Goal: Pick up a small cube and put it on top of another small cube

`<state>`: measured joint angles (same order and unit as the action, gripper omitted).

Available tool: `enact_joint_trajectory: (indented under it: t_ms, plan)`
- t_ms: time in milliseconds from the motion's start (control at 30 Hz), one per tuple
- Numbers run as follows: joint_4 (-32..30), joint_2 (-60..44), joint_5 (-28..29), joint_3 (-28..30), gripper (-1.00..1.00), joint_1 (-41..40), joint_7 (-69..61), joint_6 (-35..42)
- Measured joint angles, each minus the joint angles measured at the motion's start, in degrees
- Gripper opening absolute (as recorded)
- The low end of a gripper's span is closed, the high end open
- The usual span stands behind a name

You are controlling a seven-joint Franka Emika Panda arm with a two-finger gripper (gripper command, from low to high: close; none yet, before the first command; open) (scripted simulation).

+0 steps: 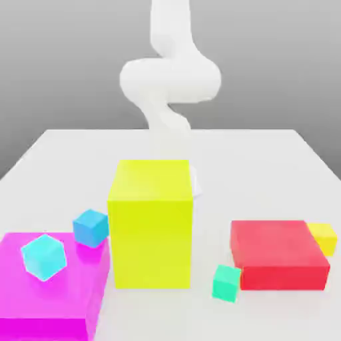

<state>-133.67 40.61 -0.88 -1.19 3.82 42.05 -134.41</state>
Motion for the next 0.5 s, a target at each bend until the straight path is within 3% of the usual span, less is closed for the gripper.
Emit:
enact_joint_trajectory:
  t_ms: [500]
  plan:
    - [-11.4, -31.3, -1.4, -11.7, 0.00, 20.6, -20.0, -16.0]
